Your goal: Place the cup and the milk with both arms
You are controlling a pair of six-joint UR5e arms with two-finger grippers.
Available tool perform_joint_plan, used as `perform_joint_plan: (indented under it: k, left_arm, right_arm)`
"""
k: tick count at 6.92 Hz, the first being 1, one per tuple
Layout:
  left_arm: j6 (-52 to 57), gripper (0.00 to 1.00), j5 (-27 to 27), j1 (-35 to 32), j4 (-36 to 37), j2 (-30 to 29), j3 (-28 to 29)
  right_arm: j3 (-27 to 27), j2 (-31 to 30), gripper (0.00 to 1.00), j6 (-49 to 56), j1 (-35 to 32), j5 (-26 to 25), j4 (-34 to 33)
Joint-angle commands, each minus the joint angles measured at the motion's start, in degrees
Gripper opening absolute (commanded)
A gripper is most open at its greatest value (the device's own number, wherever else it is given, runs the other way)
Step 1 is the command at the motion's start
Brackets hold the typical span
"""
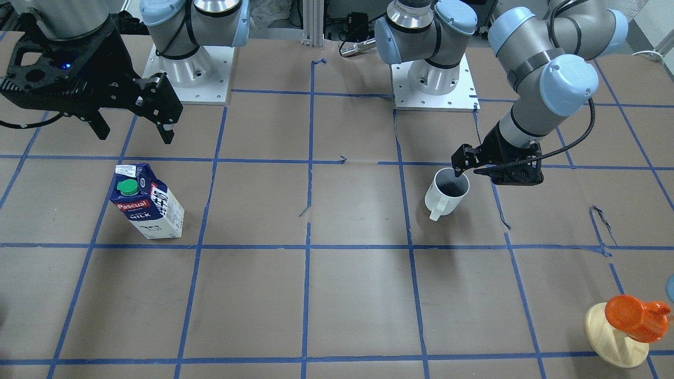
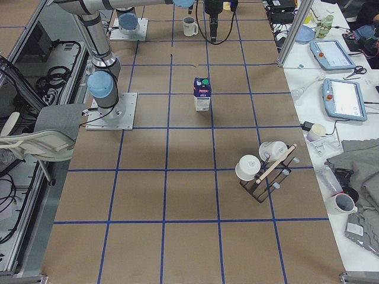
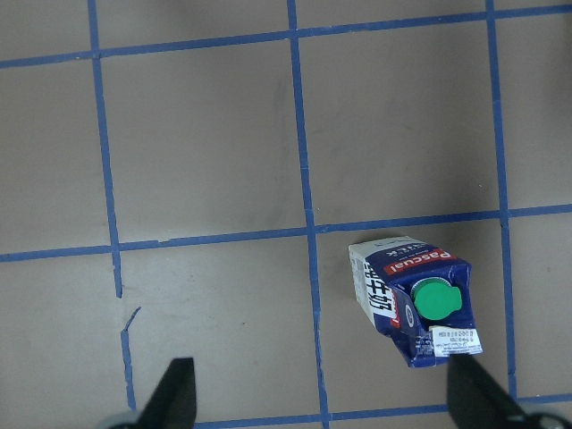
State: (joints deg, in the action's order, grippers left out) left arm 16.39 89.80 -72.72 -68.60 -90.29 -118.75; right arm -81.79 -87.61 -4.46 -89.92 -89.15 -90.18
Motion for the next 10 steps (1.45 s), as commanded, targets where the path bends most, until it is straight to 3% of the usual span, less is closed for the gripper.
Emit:
perform_joint_plan:
  k: [1,2,3,5,7,8,10]
  left_arm:
    - [0.3,0.91,-0.2,1.4,3.5,-1.9,-3.3]
    - [0.2,0.89,-0.3,1.4,5.1,-3.1,-4.4]
    - [0.3,0.68,-0.3,1.4,6.8,-4.1,-4.6]
    - [-0.2,0.0,-0.4,1.0,6.6,-4.1,-4.9]
    - [-3.2,0.0,-0.7,0.3,6.8,-2.4,-4.8]
    - [-8.2,0.0,-3.5,-1.1,6.3,-0.4,-4.6]
    - [-21.3,0.0,-5.6,-10.8,6.2,1.1,-4.3]
  right_arm:
    - [0.0,0.1,1.0,0.1,0.0,0.0,0.0]
    - [0.0,0.1,1.0,0.0,0.0,0.0,0.0]
    - [0.0,0.1,1.0,0.0,0.0,0.0,0.0]
    - [0.0,0.1,1.0,0.1,0.0,0.0,0.0]
    - [0.0,0.1,1.0,0.1,0.0,0.0,0.0]
    - [0.0,0.2,1.0,0.1,0.0,0.0,0.0]
    - [0.0,0.1,1.0,0.1,0.0,0.0,0.0]
